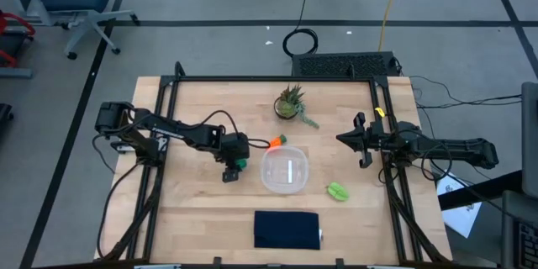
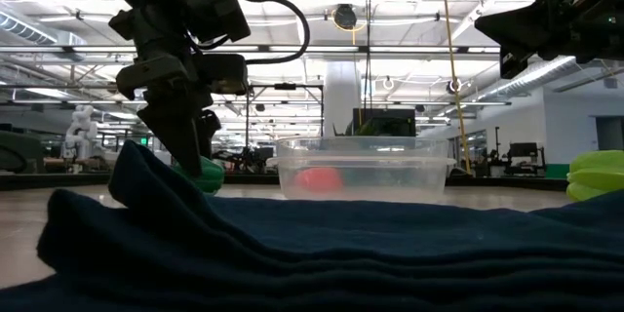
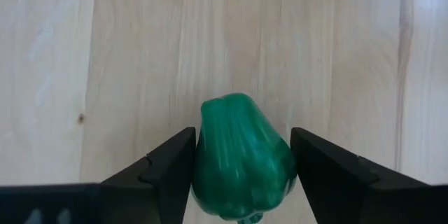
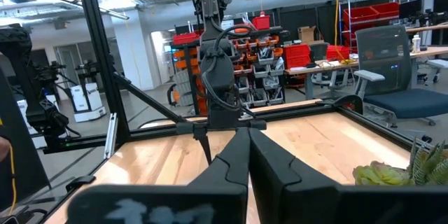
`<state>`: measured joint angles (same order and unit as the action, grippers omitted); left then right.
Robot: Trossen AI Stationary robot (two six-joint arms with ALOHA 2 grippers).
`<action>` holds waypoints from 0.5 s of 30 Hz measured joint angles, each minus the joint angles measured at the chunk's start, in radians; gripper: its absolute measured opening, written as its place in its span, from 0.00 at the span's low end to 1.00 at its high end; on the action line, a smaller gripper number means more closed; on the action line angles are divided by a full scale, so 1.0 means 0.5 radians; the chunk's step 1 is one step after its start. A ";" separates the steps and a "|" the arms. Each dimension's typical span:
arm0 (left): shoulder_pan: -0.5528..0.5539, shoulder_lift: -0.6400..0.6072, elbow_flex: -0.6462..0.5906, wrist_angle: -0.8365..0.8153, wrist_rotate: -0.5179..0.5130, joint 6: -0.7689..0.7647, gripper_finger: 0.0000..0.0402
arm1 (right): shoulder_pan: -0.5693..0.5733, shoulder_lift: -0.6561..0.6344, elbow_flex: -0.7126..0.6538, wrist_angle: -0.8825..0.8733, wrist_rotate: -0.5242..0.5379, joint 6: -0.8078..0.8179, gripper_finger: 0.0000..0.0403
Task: Pick and placing Produce into tupperware
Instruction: Put the bell pepper into the transparent bin
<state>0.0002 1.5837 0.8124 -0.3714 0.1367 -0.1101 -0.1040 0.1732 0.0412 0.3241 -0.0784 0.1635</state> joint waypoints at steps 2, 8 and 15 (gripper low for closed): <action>-0.010 0.000 0.001 0.001 -0.015 0.002 0.57 | 0.000 0.000 0.000 -0.001 0.000 0.000 0.00; -0.041 0.001 0.001 0.036 -0.038 0.003 0.57 | 0.000 0.000 0.000 -0.001 0.000 0.000 0.00; -0.047 0.001 0.001 0.048 -0.067 0.001 0.57 | 0.000 0.000 0.000 0.000 0.000 0.000 0.00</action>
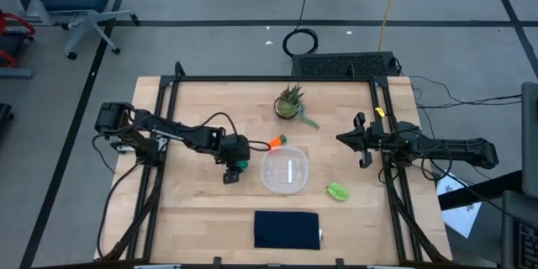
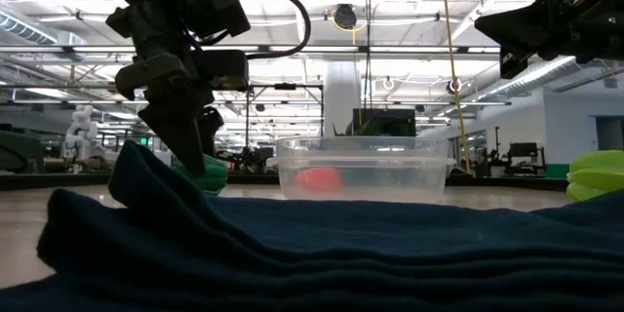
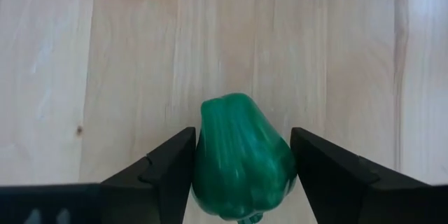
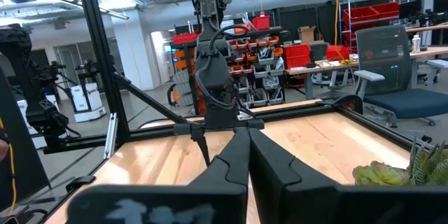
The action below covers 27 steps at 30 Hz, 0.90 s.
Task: Pick and placing Produce into tupperware
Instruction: Put the bell pepper into the transparent bin
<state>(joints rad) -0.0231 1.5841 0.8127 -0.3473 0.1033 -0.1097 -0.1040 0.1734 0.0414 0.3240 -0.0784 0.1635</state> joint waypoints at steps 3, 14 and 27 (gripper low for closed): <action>0.000 0.000 0.000 0.000 -0.001 0.001 0.57 | 0.000 0.000 0.000 0.000 0.000 0.000 0.00; 0.000 0.000 -0.001 0.001 -0.001 -0.008 0.57 | 0.000 0.000 -0.001 0.000 0.000 0.000 0.00; 0.000 0.000 -0.013 0.053 -0.018 0.007 0.57 | 0.000 0.000 0.000 -0.001 0.000 0.000 0.00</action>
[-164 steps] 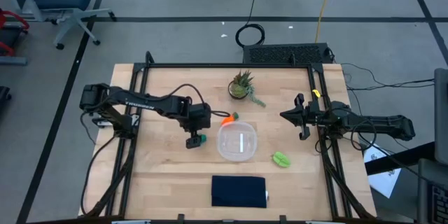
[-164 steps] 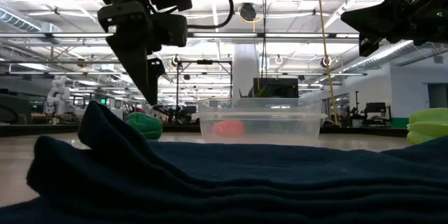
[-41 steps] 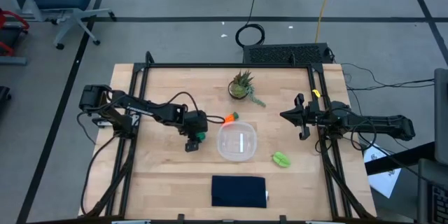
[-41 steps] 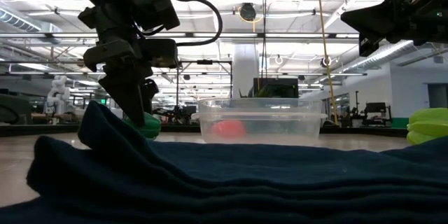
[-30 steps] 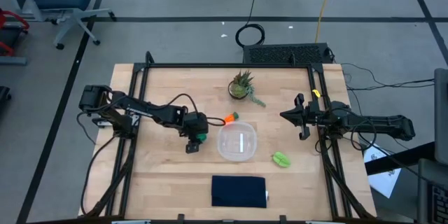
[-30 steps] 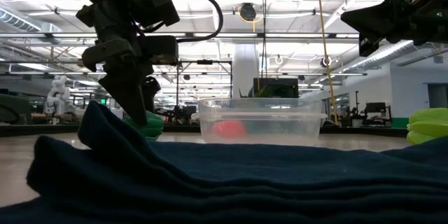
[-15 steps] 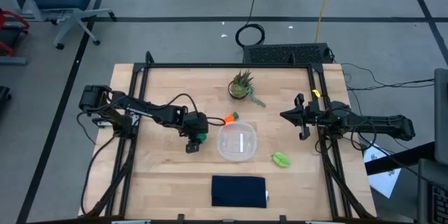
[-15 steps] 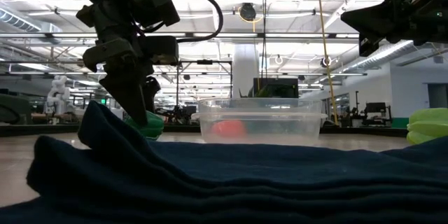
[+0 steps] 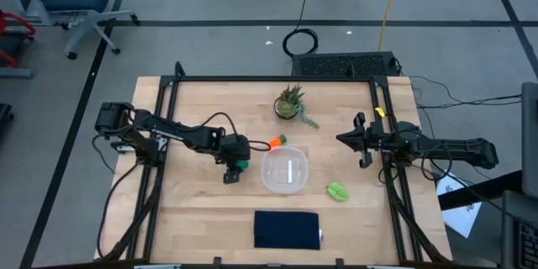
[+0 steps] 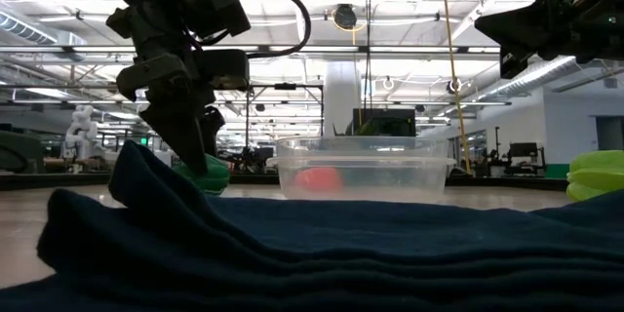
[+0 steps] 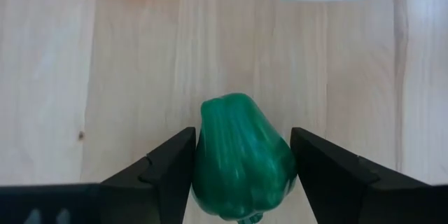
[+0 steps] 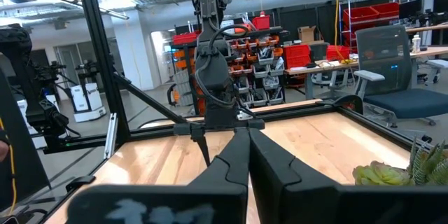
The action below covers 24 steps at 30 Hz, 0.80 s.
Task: Pick and placing Produce into tupperware
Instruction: Put the bell pepper into the transparent bin
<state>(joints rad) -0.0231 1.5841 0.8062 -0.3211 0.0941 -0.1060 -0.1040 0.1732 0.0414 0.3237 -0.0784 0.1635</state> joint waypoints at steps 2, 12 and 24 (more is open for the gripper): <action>0.000 0.000 -0.001 0.022 -0.009 0.012 0.57 | 0.000 0.000 0.000 0.000 0.000 0.000 0.00; 0.000 0.000 0.029 -0.030 -0.035 0.053 0.57 | 0.000 0.000 0.000 0.000 0.000 0.001 0.00; 0.007 0.000 0.379 -0.384 -0.161 0.246 0.57 | 0.000 0.000 -0.001 0.000 0.000 0.001 0.00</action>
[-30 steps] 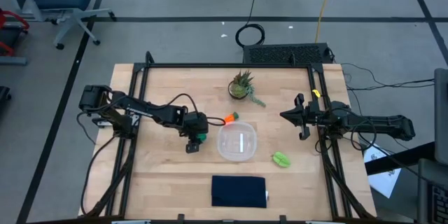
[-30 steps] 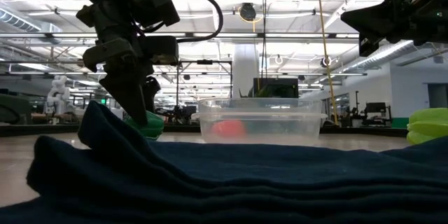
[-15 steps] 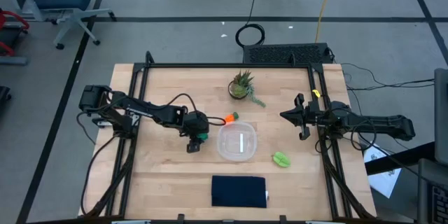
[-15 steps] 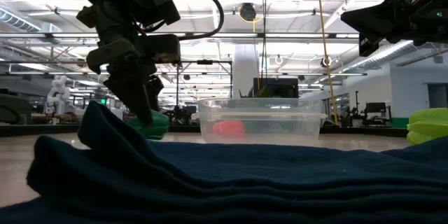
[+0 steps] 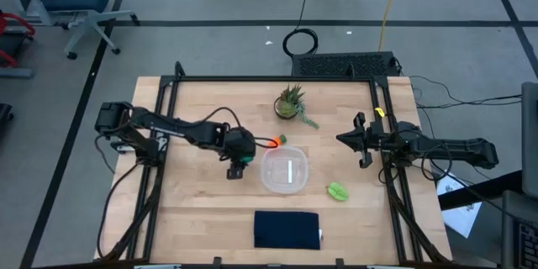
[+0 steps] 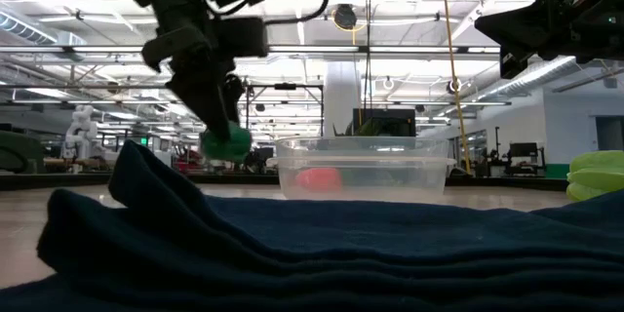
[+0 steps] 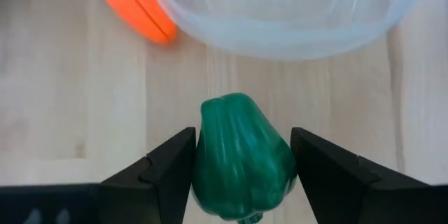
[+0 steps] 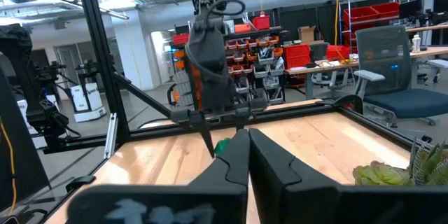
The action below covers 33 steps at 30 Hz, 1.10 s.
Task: Pick and placing Produce into tupperware
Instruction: Put the bell pepper into the transparent bin
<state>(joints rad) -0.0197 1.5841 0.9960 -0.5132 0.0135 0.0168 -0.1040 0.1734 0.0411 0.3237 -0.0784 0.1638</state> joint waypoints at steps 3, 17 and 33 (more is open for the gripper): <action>0.015 0.000 0.084 -0.046 0.001 0.022 0.57 | 0.000 0.000 0.000 0.000 0.000 0.000 0.00; 0.054 0.000 0.440 -0.379 0.013 0.115 0.57 | 0.000 0.000 0.001 0.001 0.000 0.000 0.00; 0.054 0.030 0.518 -0.272 0.083 0.167 0.57 | 0.000 -0.001 0.001 0.003 0.000 0.000 0.00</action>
<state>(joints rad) 0.0071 1.5990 1.2549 -0.6490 0.0551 0.1005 -0.1040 0.1730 0.0413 0.3253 -0.0784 0.1638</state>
